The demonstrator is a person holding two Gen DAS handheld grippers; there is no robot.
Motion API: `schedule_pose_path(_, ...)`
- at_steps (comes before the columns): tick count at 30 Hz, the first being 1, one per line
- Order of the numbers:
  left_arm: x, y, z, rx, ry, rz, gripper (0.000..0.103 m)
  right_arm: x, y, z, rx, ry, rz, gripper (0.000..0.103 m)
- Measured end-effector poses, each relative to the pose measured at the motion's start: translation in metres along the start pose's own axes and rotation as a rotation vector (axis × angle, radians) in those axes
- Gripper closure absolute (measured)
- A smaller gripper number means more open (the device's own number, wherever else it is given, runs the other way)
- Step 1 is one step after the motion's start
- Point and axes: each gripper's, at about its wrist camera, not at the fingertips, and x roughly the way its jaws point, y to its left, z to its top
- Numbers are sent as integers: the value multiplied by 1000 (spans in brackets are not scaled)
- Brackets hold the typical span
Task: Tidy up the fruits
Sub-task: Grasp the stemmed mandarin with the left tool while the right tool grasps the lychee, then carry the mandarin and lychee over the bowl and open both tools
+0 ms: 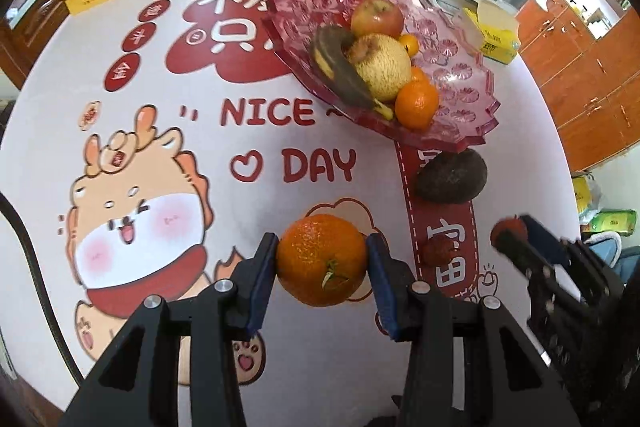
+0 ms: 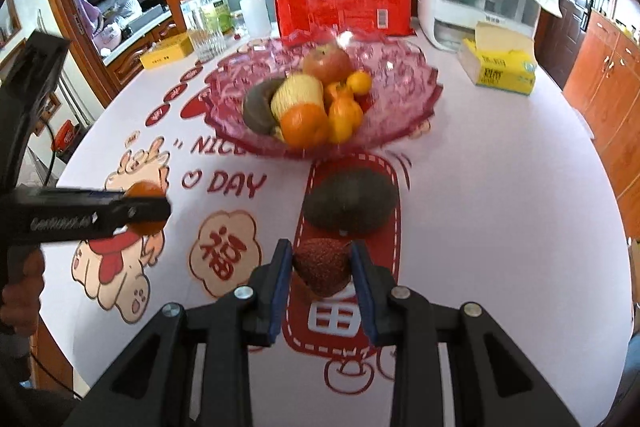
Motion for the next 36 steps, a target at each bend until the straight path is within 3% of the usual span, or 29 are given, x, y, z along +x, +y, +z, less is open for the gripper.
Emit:
schedule_pose_path(14,-62,11,77,-25,-208,104,60,5,-3,74,-88,-108,88,73)
schedule_pose_path(23,-58,-2,124,-22,-287,91,60,24,-19,111,-101,-130,76,73)
schedule_pose_path(27,-27,-6,136,-45,-215,54,60,41,-29,111,-70,-93,80,73)
schedule_pose_path(32,11,-10,136,-60,-138,25,60,65,-44,105,48,2,148,72)
schedule_pose_path(36,38,-13,136,-60,-81,2,60,76,-45,102,53,21,138,72)
